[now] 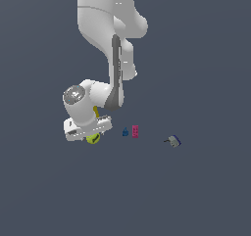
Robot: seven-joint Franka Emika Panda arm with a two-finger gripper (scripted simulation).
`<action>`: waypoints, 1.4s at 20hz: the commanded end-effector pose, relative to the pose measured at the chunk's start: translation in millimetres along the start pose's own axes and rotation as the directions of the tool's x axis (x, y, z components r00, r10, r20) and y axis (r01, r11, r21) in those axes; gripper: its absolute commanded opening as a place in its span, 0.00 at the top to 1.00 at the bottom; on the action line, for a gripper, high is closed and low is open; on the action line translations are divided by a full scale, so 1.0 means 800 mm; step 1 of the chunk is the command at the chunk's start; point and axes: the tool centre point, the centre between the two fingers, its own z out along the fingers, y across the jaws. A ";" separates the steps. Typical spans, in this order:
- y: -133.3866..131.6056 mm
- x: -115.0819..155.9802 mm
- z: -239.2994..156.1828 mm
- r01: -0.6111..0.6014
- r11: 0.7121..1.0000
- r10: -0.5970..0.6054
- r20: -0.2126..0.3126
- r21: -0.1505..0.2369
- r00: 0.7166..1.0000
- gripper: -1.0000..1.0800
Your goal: Pick up a designated object from a clutter of objects.
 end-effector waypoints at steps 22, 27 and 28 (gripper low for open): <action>-0.010 0.012 -0.044 -0.001 1.000 0.001 -0.002 -0.002 1.000 1.00; -0.023 0.024 -0.093 -0.001 1.000 0.001 -0.001 -0.002 1.000 1.00; -0.026 0.027 -0.105 -0.001 1.000 0.001 -0.001 -0.002 1.000 1.00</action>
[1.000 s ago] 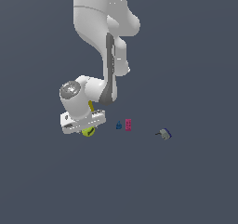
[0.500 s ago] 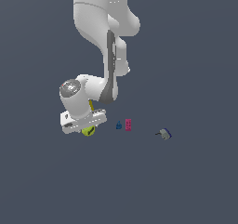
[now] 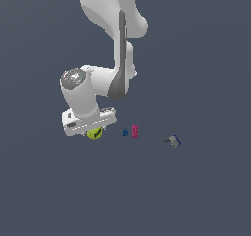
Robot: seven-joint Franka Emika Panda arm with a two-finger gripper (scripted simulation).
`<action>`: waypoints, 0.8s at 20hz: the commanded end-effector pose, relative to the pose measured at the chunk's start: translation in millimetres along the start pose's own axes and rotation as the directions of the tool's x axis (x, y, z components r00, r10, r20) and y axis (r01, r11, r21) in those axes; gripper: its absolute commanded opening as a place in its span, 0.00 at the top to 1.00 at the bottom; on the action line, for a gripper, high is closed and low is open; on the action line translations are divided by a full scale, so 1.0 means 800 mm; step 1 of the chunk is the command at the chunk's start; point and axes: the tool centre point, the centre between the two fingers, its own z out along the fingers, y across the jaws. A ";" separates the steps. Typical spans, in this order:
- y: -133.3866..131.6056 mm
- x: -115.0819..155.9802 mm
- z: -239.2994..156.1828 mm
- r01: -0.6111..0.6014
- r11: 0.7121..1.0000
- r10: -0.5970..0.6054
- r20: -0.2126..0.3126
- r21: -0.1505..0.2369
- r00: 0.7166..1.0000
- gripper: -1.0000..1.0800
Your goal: Pick up a designated object from a clutter of objects.
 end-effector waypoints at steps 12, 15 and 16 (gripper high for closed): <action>-0.045 0.047 -0.180 0.000 1.000 0.000 -0.001 -0.003 1.000 1.00; -0.054 0.058 -0.219 0.000 1.000 0.000 -0.001 -0.003 1.000 1.00; -0.057 0.062 -0.232 0.000 1.000 0.000 -0.001 -0.003 1.000 1.00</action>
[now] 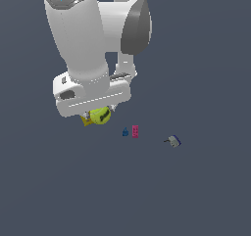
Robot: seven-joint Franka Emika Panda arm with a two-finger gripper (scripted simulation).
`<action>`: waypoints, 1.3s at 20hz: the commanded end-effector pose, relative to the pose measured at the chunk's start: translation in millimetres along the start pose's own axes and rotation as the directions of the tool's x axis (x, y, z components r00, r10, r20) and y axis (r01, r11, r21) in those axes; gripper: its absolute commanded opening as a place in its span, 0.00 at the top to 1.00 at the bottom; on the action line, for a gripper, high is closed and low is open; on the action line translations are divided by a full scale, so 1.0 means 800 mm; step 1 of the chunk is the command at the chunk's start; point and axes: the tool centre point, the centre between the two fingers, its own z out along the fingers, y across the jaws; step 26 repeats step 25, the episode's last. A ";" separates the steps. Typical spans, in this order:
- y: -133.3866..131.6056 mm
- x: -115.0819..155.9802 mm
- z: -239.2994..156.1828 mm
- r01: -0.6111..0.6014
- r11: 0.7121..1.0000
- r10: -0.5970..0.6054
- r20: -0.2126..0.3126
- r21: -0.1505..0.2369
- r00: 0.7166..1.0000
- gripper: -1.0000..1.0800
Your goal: Pick up a designated object from a clutter of objects.
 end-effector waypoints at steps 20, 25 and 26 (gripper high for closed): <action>-0.040 0.055 -0.175 0.001 1.000 -0.001 -0.001 0.002 1.000 1.00; -0.041 0.057 -0.180 0.002 1.000 -0.002 -0.001 0.002 1.000 1.00; -0.041 0.057 -0.180 0.002 1.000 -0.002 -0.001 0.002 1.000 1.00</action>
